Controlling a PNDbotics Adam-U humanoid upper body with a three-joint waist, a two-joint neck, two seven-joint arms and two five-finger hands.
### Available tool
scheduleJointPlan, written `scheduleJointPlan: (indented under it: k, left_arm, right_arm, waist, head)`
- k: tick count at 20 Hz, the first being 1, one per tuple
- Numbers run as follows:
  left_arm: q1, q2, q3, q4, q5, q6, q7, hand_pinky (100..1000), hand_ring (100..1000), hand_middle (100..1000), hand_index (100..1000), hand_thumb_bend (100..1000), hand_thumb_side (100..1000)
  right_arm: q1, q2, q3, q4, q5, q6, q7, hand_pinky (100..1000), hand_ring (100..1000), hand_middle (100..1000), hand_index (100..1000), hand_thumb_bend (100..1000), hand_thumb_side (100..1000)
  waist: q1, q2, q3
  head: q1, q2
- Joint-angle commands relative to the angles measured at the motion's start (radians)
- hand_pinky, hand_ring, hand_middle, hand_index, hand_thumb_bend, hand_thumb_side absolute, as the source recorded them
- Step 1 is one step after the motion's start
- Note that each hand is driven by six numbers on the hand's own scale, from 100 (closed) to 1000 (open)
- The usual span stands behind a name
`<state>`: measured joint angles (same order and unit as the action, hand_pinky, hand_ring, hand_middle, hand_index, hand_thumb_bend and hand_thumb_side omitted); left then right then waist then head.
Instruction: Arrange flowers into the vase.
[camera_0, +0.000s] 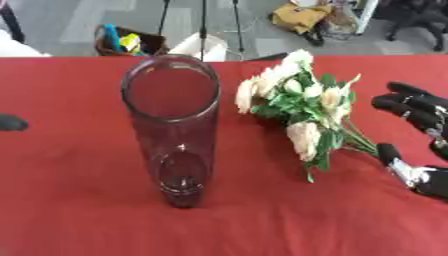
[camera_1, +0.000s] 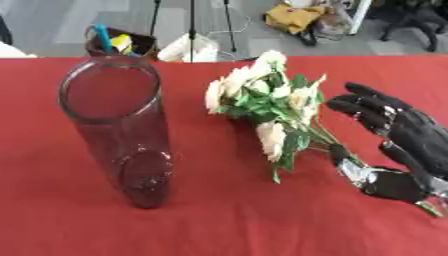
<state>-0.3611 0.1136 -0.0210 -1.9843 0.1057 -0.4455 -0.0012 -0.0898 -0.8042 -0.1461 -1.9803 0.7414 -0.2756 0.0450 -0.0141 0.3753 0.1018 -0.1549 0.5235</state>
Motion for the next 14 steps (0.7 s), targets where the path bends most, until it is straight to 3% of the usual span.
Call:
scheduleJointPlan:
  k: [1, 3, 4, 5, 7, 14]
  left_arm:
    - [-0.005, 0.018, -0.013, -0.016, 0.005, -0.001, -0.004, 524, 509, 732, 788, 100, 997]
    - [-0.005, 0.018, -0.014, -0.016, 0.006, -0.001, -0.005, 524, 509, 732, 788, 100, 995]
    - [-0.005, 0.018, -0.015, -0.016, 0.006, -0.001, -0.006, 524, 509, 732, 788, 100, 994]
    - [-0.005, 0.018, -0.016, -0.016, 0.007, -0.002, -0.007, 524, 509, 732, 788, 100, 994]
    - [-0.006, 0.018, -0.017, -0.016, 0.008, -0.001, -0.009, 524, 509, 731, 787, 100, 994]
    - [-0.005, 0.016, -0.021, -0.016, 0.009, 0.002, -0.015, 523, 508, 731, 786, 100, 995]
  right_arm:
    - [-0.013, -0.052, -0.002, -0.020, -0.019, 0.030, 0.021, 872, 1000, 858, 961, 116, 1000]
    - [-0.016, -0.065, 0.003, -0.020, -0.022, 0.048, 0.043, 885, 1000, 857, 964, 126, 1000]
    - [-0.020, -0.073, 0.008, -0.020, -0.026, 0.062, 0.061, 885, 1000, 854, 968, 100, 956]
    - [-0.025, -0.080, 0.013, -0.020, -0.029, 0.076, 0.079, 885, 1000, 851, 969, 152, 1000]
    - [-0.037, -0.091, 0.021, -0.018, -0.036, 0.100, 0.108, 887, 1000, 833, 968, 187, 1000]
    - [-0.096, -0.124, 0.048, 0.066, -0.085, 0.134, 0.199, 897, 1000, 810, 967, 265, 946]
  waist:
    - [0.000, -0.023, 0.000]
    - [0.000, -0.023, 0.005]
    - [0.000, -0.023, 0.008]
    - [0.000, -0.023, 0.010]
    - [0.001, -0.023, 0.014]
    - [0.000, -0.021, 0.020]
  head:
    - [0.007, 0.002]
    - [0.010, 0.002]
    - [0.013, 0.003]
    - [0.015, 0.003]
    - [0.016, 0.003]
    - [0.012, 0.004]
